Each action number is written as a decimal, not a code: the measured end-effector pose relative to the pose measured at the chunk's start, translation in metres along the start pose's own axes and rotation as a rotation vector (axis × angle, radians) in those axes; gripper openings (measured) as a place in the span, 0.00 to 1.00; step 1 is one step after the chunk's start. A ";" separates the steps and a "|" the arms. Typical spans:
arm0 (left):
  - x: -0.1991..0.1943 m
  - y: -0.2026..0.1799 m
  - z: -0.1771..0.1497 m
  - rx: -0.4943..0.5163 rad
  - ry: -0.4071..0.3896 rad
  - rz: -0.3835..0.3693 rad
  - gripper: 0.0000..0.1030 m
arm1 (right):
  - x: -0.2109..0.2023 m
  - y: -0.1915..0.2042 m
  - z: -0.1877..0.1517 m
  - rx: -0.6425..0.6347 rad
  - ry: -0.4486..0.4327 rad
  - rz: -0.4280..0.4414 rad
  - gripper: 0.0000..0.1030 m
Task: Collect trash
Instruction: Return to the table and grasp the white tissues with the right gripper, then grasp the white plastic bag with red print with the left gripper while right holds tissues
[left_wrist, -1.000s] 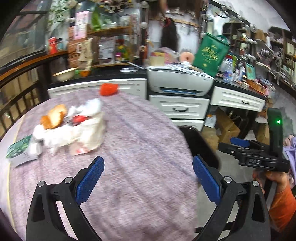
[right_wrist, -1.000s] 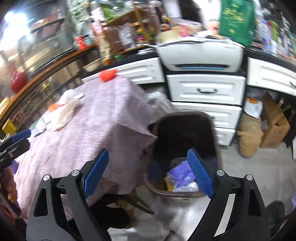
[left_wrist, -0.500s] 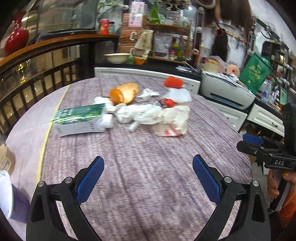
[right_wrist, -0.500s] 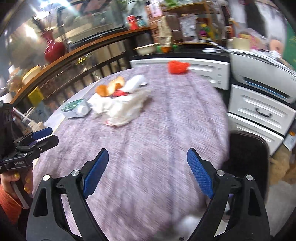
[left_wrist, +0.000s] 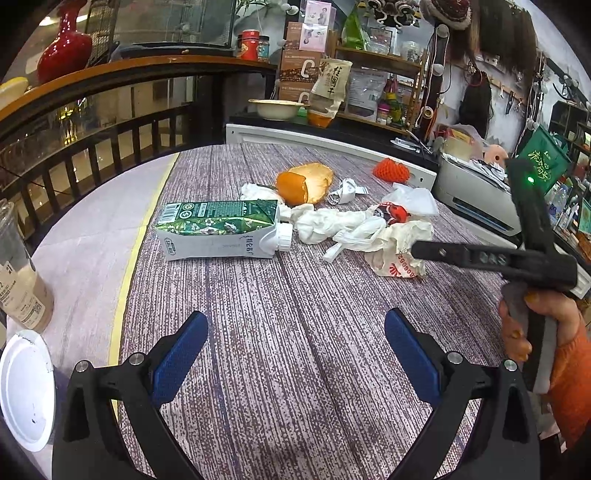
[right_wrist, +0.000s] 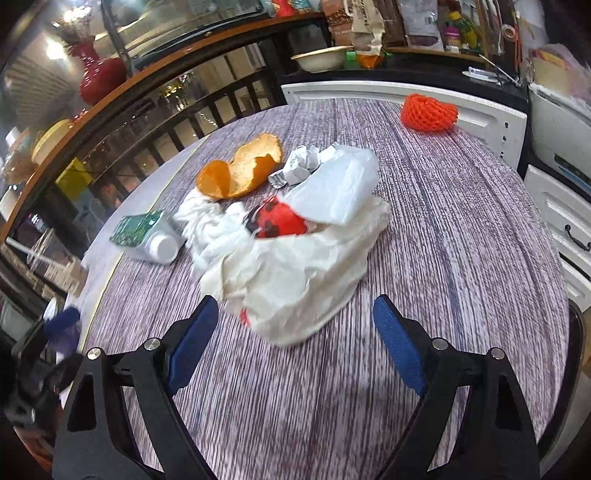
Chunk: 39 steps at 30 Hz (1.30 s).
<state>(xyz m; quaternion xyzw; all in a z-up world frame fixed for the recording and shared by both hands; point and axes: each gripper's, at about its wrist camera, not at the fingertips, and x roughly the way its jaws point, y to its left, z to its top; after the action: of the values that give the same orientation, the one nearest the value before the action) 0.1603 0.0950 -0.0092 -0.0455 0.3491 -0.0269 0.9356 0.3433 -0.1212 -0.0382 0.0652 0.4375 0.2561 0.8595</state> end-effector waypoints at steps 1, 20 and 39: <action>0.000 0.001 0.000 -0.001 0.001 -0.001 0.92 | 0.005 -0.002 0.004 0.024 0.007 0.010 0.77; 0.015 -0.013 0.006 0.028 0.023 -0.042 0.92 | -0.036 0.019 -0.010 -0.149 -0.129 -0.036 0.09; 0.035 -0.086 0.006 0.136 0.064 -0.168 0.92 | -0.151 -0.026 -0.056 -0.172 -0.339 -0.180 0.09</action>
<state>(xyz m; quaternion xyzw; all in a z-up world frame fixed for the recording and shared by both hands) 0.1893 0.0071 -0.0185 -0.0100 0.3711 -0.1305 0.9193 0.2358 -0.2252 0.0276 -0.0054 0.2671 0.1998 0.9427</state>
